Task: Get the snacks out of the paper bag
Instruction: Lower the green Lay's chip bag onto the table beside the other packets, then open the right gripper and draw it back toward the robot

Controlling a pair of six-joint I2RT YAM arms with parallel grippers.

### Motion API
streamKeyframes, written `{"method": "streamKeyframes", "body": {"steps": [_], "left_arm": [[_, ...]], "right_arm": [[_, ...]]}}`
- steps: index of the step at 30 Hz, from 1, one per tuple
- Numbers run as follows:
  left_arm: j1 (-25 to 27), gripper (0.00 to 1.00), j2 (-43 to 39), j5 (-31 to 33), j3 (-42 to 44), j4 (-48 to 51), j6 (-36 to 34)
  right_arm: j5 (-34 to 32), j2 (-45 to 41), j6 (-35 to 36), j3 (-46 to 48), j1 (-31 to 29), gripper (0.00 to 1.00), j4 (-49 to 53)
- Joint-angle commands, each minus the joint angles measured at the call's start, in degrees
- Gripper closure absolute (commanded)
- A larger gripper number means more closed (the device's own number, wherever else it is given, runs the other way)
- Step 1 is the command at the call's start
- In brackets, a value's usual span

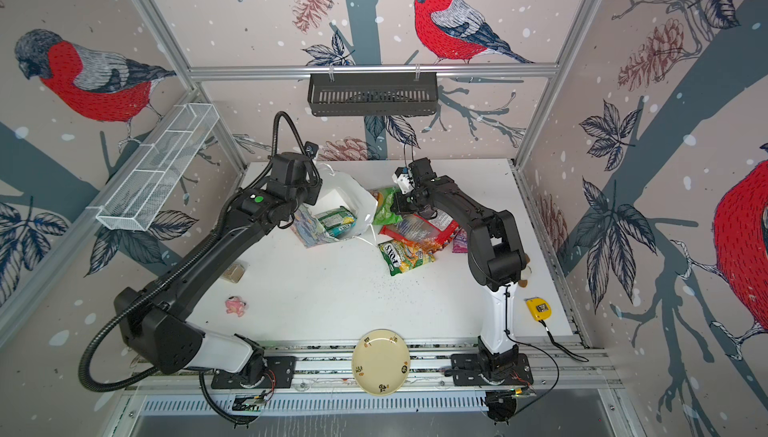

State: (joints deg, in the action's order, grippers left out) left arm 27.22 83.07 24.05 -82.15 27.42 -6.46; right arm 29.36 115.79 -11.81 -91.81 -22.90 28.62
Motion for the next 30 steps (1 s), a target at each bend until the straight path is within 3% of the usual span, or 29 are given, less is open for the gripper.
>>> {"method": "streamKeyframes", "body": {"steps": [1, 9, 20, 24, 30], "left_arm": [[-0.13, 1.0, -0.84, 0.26, 0.51, -4.15, -0.57], [-0.52, 1.0, -1.76, 0.52, 1.37, -4.74, -0.53], [-0.53, 1.0, -2.21, 0.29, 2.19, -5.53, -0.56], [-0.54, 1.0, -2.08, 0.53, 2.08, -5.27, -0.57], [-0.62, 1.0, -2.21, 0.69, 2.18, -5.2, -0.66]], "right_arm": [[0.45, -0.38, 0.49, -0.05, -0.05, 0.94, 3.11], [0.17, -0.83, 0.26, 0.23, -0.05, 0.8, 3.56], [-3.49, -7.27, -2.04, 1.14, 0.99, 0.52, 1.96], [-8.89, -13.49, -6.62, 5.49, 3.95, 0.51, -0.98], [-19.13, -24.01, -12.79, 17.1, 13.34, 0.52, -0.77]]}}
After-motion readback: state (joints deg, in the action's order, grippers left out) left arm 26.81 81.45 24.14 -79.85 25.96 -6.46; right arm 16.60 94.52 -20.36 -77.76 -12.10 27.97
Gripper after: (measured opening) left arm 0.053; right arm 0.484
